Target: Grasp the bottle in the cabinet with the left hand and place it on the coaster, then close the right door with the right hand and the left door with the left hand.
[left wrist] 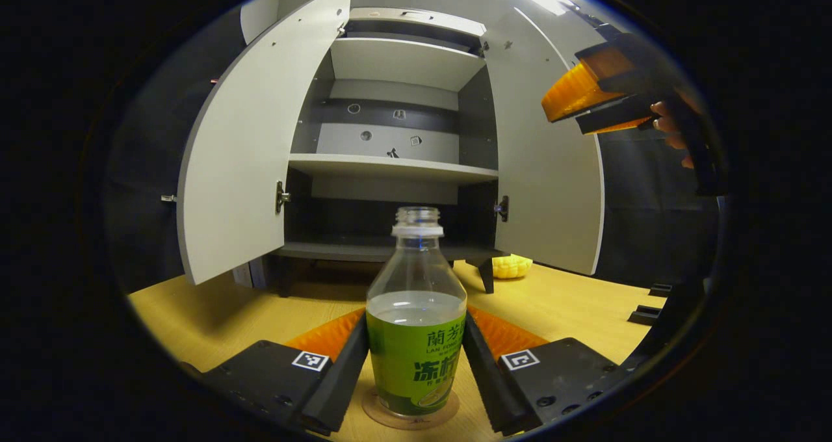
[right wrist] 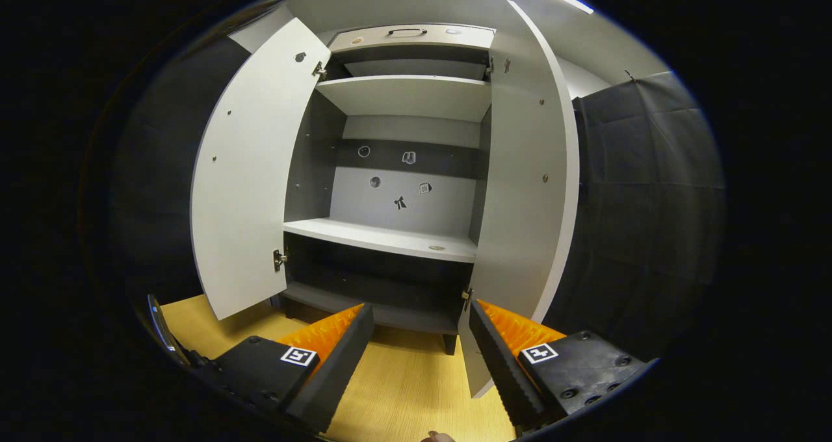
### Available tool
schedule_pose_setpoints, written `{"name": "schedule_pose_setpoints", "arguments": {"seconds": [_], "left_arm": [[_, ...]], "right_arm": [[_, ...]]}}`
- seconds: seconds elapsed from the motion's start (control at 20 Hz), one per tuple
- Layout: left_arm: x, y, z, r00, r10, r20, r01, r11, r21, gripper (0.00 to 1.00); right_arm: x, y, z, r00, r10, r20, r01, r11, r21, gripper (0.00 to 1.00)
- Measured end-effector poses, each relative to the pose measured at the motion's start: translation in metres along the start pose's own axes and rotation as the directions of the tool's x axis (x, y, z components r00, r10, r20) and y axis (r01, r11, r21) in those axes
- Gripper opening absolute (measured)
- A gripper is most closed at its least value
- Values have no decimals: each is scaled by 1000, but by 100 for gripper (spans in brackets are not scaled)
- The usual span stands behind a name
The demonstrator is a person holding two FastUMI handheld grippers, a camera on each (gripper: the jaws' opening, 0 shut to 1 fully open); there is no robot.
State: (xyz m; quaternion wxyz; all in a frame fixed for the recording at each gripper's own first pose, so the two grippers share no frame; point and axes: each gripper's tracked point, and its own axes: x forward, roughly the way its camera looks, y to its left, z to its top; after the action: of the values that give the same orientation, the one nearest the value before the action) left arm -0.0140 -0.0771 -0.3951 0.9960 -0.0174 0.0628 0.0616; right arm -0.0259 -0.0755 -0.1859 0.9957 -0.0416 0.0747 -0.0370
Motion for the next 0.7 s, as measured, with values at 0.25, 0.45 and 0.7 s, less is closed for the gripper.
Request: {"name": "schedule_pose_setpoints", "arguments": {"seconds": [0.25,0.45,0.7], "left_arm": [[-3,-7,1,1000,-16,1,16,1000,14,93],[1,-4,7,1000,-8,15,8,1000,23,94],[3,6,35,997,11,71,-14,999,45,94]], "right_arm": [[1,-3,3,1000,-4,7,4,1000,10,98],[-1,-4,3,1000,-2,4,2,1000,5,98],[-1,-2,10,1000,2,9,-2,1000,9,98]]}}
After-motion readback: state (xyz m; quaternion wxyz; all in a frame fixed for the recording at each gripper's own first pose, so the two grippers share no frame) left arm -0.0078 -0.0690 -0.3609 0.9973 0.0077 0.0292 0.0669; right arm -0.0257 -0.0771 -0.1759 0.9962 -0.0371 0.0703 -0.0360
